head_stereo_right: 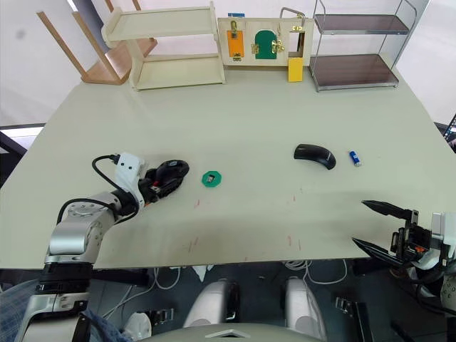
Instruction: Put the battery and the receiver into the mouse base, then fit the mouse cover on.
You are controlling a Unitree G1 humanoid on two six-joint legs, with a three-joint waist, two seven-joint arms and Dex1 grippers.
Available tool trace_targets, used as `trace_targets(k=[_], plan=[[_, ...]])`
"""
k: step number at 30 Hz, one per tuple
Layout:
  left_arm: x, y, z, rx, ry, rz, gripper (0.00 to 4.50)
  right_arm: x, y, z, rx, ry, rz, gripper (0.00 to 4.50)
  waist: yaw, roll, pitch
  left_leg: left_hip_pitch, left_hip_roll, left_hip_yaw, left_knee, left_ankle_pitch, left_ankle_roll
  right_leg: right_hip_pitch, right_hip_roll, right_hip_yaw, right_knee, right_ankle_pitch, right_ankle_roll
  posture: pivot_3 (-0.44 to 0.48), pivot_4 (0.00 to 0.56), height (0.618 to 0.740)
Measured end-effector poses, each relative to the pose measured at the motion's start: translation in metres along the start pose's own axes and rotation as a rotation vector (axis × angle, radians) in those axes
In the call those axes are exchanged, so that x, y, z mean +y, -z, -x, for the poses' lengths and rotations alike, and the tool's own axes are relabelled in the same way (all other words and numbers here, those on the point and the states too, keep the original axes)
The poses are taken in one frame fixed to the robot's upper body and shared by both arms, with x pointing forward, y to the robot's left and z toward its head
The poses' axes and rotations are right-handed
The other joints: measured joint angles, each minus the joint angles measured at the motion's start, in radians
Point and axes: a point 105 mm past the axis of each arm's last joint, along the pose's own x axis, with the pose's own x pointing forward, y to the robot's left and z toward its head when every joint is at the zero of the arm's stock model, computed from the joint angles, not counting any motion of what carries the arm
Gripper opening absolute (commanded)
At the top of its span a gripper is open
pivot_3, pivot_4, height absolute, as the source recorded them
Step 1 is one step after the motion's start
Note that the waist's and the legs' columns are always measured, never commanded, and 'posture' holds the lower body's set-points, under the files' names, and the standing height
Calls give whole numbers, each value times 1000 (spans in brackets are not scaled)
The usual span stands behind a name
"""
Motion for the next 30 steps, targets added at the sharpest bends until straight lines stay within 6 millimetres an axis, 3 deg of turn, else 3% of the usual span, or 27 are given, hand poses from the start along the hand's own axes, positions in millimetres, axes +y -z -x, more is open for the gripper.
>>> trace_targets(k=[3,9,15,17,22,25,28,30], plan=[[-3,-5,5,-16,65,-13,3014,0,-1,-1,-7,-7,5,4500,2,-1,1,-1,0,0,0,0,0,0,0,-1,0,-1,-2,0,150,740],[-8,-54,17,-85,233,-198,3014,0,-2,-4,-20,-24,7,4500,9,-1,1,-1,0,0,0,0,0,0,0,0,0,-2,-4,0,150,740],[-57,-87,4,-84,530,-375,3014,-2,-4,-9,-17,-59,11,4500,9,-1,1,-1,-1,0,0,0,0,0,1,0,0,0,0,0,150,740],[-66,-87,3,-77,574,-396,3014,-2,-6,-8,-17,-61,12,4500,5,-1,1,-1,-1,0,0,0,0,0,1,0,0,0,0,0,150,740],[-122,-90,-12,-82,803,-419,3014,-3,-9,-4,4,-69,15,4500,2,0,1,-2,0,-1,1,0,0,0,2,0,0,0,1,0,150,740],[-136,-95,-20,-96,836,-462,3014,-3,-9,-3,5,-67,11,4500,3,0,1,-2,0,-1,1,0,0,0,2,0,0,0,1,0,150,740],[-164,-82,-32,-67,915,-511,3014,-2,-11,-6,2,-81,23,4500,7,0,1,-2,-1,-1,3,0,0,1,2,1,0,0,1,0,150,740],[-168,-74,-33,-45,929,-518,3014,0,-11,-5,4,-83,21,4500,3,0,1,-2,-1,-1,3,0,0,0,2,1,0,0,1,0,150,740]])
